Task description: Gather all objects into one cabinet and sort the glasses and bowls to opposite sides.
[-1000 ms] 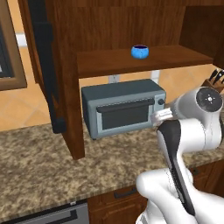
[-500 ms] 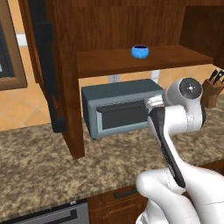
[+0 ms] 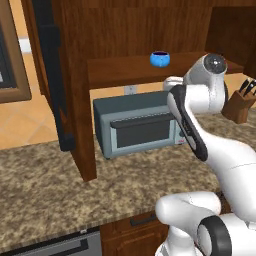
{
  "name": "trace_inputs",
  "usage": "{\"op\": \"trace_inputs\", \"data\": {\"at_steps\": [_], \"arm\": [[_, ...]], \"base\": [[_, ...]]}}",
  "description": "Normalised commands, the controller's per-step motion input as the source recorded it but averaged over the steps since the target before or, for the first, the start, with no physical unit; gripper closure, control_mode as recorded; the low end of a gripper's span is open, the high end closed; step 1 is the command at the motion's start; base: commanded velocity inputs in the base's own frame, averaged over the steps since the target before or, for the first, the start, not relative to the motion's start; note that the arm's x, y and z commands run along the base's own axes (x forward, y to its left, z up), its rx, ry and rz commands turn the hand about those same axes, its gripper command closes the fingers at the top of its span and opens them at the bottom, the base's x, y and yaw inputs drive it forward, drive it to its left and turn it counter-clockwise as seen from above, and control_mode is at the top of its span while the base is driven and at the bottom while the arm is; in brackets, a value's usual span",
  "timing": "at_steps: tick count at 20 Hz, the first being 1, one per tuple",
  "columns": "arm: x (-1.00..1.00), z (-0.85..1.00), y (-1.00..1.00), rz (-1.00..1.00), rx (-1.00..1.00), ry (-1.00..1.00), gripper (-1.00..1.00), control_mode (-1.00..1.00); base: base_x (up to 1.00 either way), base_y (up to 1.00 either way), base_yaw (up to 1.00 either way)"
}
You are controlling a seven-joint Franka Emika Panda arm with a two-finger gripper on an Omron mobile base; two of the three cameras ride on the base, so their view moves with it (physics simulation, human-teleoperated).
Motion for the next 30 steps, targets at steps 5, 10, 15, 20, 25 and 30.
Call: {"op": "trace_inputs", "data": {"at_steps": [5,10,15,20,25,30], "arm": [[0.07,0.97,-0.40,0.06,0.66,0.27,-1.00,-1.00],[0.49,0.15,-0.07,0.01,0.11,0.03,-1.00,-1.00],[0.47,0.00,0.17,0.00,-0.15,-0.11,-1.00,-1.00],[0.06,-0.04,0.50,0.00,-0.41,-0.29,-1.00,-1.00],[0.06,-0.29,0.36,0.00,-0.31,-0.16,-1.00,-1.00],[0.56,-0.02,0.05,-0.11,0.03,0.04,-1.00,-1.00]], "base": [[0.00,0.00,0.00],[0.00,0.00,0.00],[0.00,0.00,0.00],[0.00,0.00,0.00],[0.00,0.00,0.00],[0.00,0.00,0.00]]}}
